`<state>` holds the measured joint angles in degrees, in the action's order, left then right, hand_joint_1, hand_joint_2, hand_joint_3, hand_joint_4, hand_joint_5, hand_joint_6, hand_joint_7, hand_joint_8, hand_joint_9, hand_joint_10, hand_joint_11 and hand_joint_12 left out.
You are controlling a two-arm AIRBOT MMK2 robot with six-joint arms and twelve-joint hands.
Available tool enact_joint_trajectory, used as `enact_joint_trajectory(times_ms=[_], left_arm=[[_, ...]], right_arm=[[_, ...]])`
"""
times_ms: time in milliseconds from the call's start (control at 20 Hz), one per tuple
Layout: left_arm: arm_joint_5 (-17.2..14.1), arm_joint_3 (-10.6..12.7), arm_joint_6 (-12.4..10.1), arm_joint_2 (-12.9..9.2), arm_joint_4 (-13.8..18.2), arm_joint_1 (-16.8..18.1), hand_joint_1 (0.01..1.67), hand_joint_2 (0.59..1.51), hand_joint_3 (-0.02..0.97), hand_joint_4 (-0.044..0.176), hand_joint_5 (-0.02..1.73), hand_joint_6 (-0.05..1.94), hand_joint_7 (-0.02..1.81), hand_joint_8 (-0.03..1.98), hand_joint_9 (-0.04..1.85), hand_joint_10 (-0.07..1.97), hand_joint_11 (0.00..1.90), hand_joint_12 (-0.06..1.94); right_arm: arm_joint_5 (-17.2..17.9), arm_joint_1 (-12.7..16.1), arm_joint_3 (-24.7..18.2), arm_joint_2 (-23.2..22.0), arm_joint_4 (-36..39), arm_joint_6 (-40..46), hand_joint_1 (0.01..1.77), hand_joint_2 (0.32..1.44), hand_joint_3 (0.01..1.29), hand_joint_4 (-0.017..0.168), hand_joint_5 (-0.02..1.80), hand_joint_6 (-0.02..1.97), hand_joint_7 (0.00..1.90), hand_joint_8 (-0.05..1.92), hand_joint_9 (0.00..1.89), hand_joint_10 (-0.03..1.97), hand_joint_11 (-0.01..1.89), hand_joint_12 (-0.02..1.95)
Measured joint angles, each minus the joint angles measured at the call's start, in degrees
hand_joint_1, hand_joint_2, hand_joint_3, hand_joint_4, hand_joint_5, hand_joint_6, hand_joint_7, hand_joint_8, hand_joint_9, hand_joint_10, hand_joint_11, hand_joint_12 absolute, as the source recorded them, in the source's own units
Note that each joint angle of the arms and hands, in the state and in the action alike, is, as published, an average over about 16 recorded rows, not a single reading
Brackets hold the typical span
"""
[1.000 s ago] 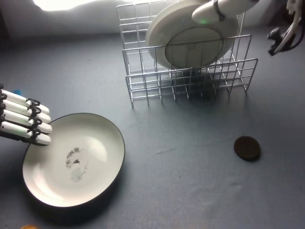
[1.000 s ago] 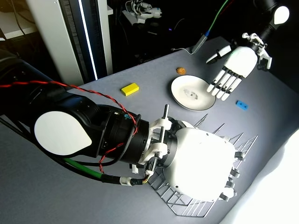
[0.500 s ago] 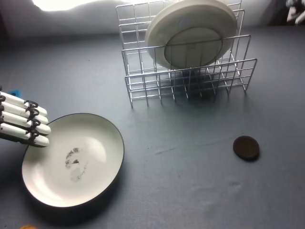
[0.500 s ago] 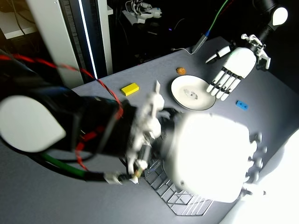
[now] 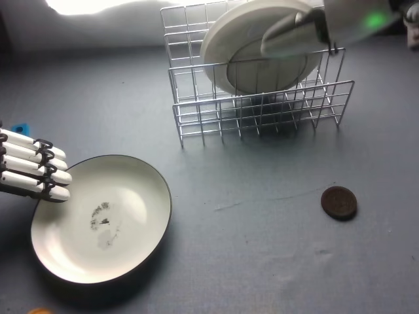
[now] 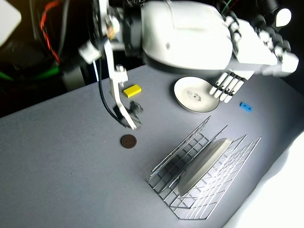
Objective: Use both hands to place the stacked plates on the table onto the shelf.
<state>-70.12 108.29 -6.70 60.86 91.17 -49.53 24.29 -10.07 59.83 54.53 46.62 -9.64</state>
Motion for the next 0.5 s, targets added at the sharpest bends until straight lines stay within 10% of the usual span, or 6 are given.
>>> enact_joint_trajectory(times_ms=[500], left_arm=[[1.28,-0.58,-0.12,0.0,-0.12,-2.24,0.01,1.122,0.012,0.005,0.02,0.01,-0.01,-0.02,0.03,0.02,0.01,0.0]], right_arm=[[-2.91,-5.22,-10.77,-2.05,-2.74,-11.44,1.17,0.92,0.01,0.003,0.02,0.04,0.02,0.01,0.02,0.01,0.01,0.0]])
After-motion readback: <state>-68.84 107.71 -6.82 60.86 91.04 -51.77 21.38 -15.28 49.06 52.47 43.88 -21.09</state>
